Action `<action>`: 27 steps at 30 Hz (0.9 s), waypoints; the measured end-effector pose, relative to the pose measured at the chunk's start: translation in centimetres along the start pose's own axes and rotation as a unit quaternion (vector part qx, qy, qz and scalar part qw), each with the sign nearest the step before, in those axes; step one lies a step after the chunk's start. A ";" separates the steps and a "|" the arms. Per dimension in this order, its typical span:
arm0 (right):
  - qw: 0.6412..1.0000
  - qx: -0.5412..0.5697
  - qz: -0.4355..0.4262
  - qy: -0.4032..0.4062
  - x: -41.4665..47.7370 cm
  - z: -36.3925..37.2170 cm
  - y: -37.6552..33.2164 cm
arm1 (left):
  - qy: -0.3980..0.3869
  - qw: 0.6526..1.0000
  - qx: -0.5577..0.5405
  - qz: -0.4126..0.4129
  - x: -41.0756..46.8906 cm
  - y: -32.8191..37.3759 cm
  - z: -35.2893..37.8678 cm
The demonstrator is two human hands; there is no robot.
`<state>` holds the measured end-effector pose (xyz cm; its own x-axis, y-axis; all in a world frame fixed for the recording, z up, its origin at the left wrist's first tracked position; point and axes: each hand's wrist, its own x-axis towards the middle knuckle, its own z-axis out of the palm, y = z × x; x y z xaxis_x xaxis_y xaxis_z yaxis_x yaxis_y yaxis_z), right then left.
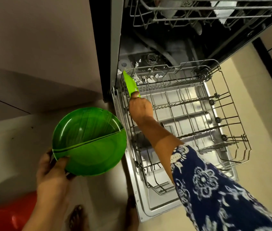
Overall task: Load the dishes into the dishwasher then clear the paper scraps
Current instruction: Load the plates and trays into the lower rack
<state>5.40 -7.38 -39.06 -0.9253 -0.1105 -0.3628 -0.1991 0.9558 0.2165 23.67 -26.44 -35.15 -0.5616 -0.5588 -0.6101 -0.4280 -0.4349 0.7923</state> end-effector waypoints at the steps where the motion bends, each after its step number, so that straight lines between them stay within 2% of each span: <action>1: 1.000 -0.003 -0.005 0.007 -0.3 -0.9 0.1 | 0.001 1.000 -0.001 -0.001 -0.1 0.1 0.0; 7: 0.996 -0.009 0.001 0.090 -1.6 -3.3 2.4 | -0.009 1.000 -0.024 -0.002 0.0 0.6 -0.1; 12: 0.995 0.025 0.039 0.084 -0.2 -1.5 3.6 | -0.010 0.999 -0.031 0.005 0.1 0.7 0.0; 16: 0.997 0.018 0.030 0.072 1.2 1.4 3.1 | -0.013 1.000 -0.026 0.009 0.4 0.3 -0.3; 20: 0.998 0.033 0.043 0.032 2.3 2.9 2.3 | -0.024 0.999 -0.021 0.004 0.6 -0.2 -0.8; 22: 0.992 0.107 0.064 -0.006 2.6 3.4 2.3 | -0.027 0.999 -0.025 0.001 0.8 -0.3 -1.0; 25: 0.961 0.218 0.133 -0.107 2.6 4.2 2.7 | -0.024 0.999 -0.030 -0.004 1.2 -0.5 -1.2; 27: 0.947 0.246 0.156 -0.137 2.7 4.8 3.0 | -0.022 0.999 -0.026 -0.005 1.5 -0.6 -1.3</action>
<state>3.82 -3.55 -43.76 -0.7826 0.2091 -0.5863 0.3071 0.9490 -0.0716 24.04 -27.88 -36.56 -0.5882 -0.5233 -0.6166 -0.3976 -0.4769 0.7839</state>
